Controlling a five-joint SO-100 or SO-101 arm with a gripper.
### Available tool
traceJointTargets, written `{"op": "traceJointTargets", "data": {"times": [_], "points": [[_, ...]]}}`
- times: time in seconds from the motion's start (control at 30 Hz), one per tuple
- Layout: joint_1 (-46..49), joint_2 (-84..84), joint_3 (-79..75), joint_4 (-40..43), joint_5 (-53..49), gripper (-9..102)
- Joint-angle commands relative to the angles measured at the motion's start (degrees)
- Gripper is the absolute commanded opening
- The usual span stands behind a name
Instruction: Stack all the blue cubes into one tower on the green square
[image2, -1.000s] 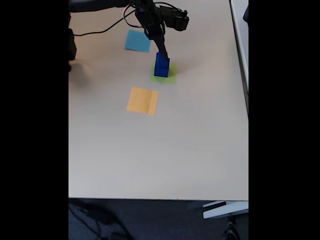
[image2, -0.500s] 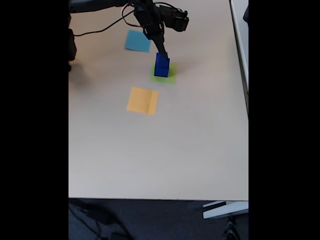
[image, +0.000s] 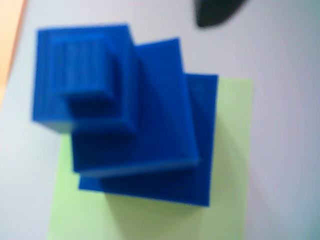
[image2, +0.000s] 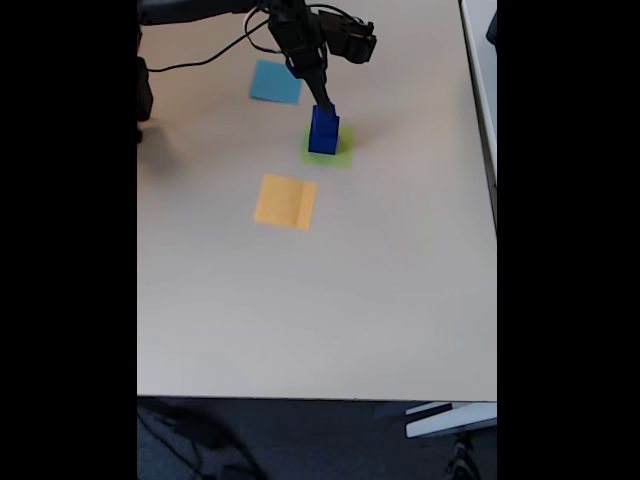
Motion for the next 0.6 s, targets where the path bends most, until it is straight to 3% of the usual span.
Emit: {"op": "traceJointTargets", "data": {"times": [0.0,0.57], "points": [[0.4,1.5,-0.3,-0.4,0.4,31],[0.2,-2.3,-4.0,0.9,-0.7,31]]}}
